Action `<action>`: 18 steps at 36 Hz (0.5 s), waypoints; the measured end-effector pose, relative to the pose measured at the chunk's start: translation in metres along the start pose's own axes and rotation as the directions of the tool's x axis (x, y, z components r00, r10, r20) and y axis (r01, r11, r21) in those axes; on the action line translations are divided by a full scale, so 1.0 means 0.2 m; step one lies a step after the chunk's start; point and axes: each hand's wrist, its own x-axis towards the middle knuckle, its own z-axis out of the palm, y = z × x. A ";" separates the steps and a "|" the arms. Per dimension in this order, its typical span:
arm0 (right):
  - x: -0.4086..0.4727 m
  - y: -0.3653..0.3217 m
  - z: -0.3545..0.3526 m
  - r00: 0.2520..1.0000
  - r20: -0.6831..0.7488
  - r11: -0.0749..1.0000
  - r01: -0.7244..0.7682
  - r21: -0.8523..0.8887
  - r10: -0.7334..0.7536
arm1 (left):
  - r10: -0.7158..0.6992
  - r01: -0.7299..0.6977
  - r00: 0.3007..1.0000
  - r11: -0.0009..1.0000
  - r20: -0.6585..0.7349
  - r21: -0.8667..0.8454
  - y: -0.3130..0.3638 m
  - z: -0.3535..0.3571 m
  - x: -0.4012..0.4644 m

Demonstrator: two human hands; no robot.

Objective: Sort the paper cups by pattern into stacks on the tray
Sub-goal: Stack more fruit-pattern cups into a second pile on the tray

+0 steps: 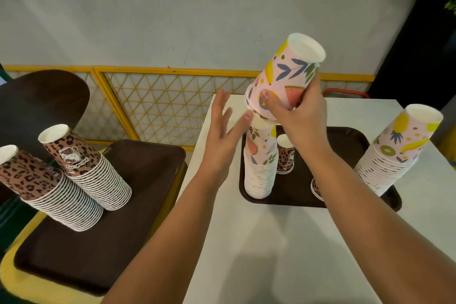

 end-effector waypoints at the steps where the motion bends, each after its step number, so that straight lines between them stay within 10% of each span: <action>1: 0.01 0.02 0.00 1.000 0.003 1.000 -0.004 -0.016 0.004 | -0.046 0.046 0.998 0.999 -0.034 -0.005 -0.02 0.01 0.00; 18: -0.19 0.44 0.12 0.943 0.254 0.967 -0.171 -0.191 0.217 | -0.327 0.316 0.938 0.943 -0.117 -0.102 -0.19 0.22 0.01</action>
